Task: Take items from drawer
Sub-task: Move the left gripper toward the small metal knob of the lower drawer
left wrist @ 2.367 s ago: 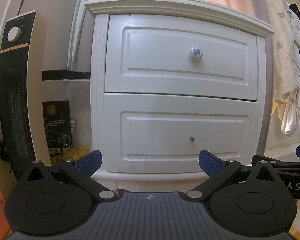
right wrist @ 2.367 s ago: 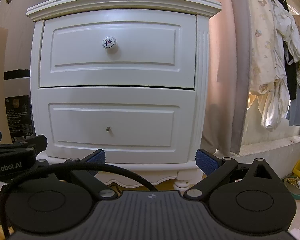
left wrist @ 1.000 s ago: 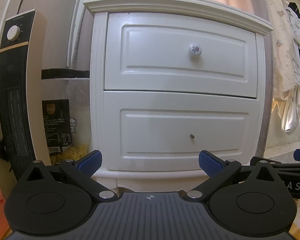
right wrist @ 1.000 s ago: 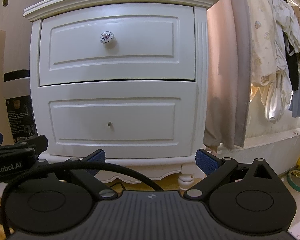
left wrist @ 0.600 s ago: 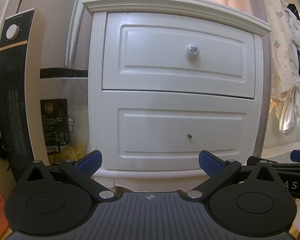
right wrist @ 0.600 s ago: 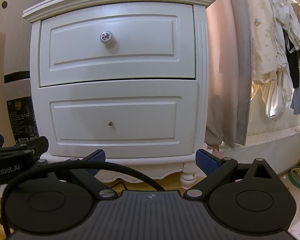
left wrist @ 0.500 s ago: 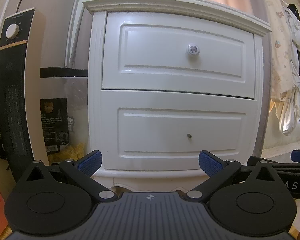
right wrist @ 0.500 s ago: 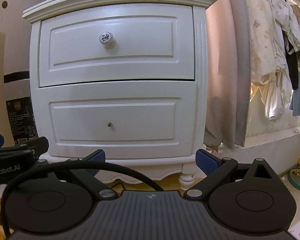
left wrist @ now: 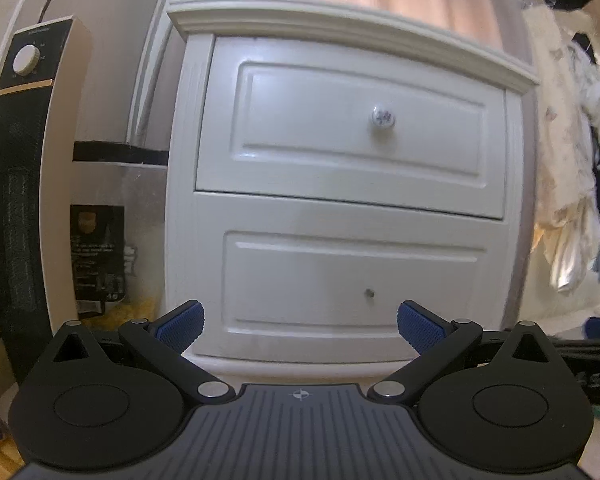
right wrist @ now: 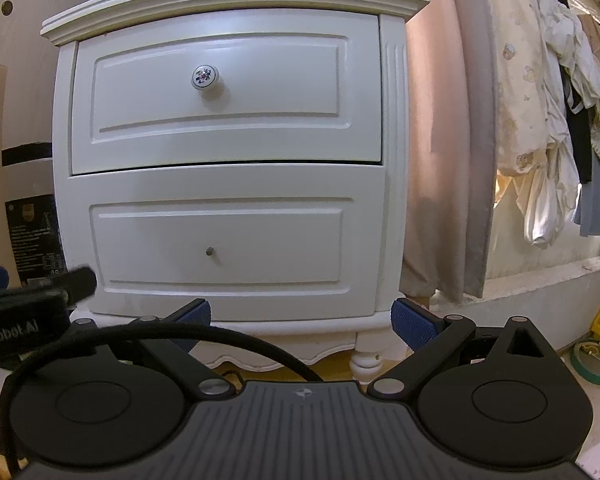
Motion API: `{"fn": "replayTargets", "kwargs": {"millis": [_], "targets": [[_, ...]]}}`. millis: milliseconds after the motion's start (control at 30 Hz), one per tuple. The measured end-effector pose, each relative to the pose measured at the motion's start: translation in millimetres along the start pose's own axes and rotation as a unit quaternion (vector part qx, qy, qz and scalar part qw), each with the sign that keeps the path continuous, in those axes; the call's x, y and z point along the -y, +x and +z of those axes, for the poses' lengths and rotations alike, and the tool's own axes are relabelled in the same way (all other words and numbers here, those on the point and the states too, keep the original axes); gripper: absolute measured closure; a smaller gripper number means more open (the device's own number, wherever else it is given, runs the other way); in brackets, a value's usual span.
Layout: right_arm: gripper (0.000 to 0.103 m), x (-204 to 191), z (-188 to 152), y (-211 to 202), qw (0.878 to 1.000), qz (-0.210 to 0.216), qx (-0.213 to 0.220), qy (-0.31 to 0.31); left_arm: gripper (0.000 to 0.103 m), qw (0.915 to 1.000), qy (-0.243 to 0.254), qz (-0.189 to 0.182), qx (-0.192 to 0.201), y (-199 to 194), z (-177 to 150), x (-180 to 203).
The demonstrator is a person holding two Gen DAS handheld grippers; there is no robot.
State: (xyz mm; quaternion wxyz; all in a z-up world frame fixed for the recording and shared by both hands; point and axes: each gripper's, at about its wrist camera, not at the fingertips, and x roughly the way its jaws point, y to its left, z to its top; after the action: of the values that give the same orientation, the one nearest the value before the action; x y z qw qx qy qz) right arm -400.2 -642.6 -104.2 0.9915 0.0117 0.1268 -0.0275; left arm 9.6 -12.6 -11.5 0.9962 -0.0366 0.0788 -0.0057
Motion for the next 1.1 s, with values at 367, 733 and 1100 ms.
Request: {"fn": "replayTargets", "kwargs": {"millis": [367, 733, 1100], "targets": [[0.0, 23, 2, 1, 0.997, -0.036, 0.067, -0.023, 0.0, 0.999, 0.014, 0.008, -0.041, 69, -9, 34], [0.0, 50, 9, 7, 0.999, -0.009, 0.044, -0.03, 0.0, 0.9994, 0.005, -0.013, -0.033, 108, -4, 64], [0.0, 74, 10, 11, 0.999, 0.019, 0.047, -0.013, 0.038, 0.9995, 0.003, 0.004, -0.032, 136, -5, 90]]}}
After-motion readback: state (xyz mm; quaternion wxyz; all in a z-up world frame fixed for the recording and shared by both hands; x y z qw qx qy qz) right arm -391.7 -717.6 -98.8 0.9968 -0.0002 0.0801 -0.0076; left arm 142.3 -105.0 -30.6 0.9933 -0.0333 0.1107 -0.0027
